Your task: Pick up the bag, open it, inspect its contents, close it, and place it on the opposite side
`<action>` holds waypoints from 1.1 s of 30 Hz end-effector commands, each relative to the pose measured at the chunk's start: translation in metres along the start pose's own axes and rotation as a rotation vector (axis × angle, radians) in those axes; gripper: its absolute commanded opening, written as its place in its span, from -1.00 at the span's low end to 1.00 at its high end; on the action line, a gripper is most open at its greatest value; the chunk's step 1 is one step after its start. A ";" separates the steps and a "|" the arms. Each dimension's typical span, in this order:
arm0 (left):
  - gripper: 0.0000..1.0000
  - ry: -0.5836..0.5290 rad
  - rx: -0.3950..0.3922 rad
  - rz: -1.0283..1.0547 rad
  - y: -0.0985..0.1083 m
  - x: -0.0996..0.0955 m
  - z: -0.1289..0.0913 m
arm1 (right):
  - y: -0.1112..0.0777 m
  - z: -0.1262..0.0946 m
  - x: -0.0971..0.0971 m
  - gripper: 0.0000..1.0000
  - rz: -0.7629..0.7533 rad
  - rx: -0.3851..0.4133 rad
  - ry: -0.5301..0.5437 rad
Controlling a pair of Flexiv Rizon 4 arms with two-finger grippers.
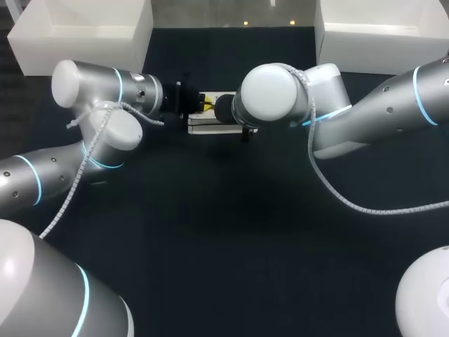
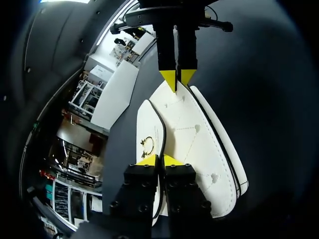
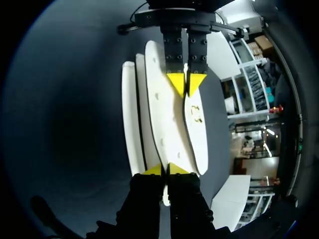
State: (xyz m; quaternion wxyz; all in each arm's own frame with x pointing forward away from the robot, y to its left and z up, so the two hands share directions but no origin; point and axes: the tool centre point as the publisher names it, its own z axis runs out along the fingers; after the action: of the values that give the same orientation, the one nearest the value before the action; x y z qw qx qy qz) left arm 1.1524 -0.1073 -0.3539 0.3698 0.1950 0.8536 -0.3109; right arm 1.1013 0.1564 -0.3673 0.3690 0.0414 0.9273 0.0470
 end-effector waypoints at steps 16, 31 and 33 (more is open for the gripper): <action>-0.82 -0.012 0.056 0.024 -0.009 -0.001 0.001 | -0.001 0.002 0.001 -1.00 0.002 0.000 -0.004; -1.00 0.000 0.026 0.039 0.002 0.000 0.006 | -0.001 0.002 0.001 -1.00 0.002 0.000 -0.004; -1.00 -0.002 0.016 0.032 0.006 0.000 0.005 | -0.001 0.002 0.001 -1.00 0.002 0.000 -0.004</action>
State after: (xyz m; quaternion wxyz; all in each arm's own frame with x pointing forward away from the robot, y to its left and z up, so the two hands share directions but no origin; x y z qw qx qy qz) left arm 1.1534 -0.1128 -0.3535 0.3736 0.2140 0.8460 -0.3146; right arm 1.1024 0.1585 -0.3668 0.3694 0.0410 0.9271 0.0481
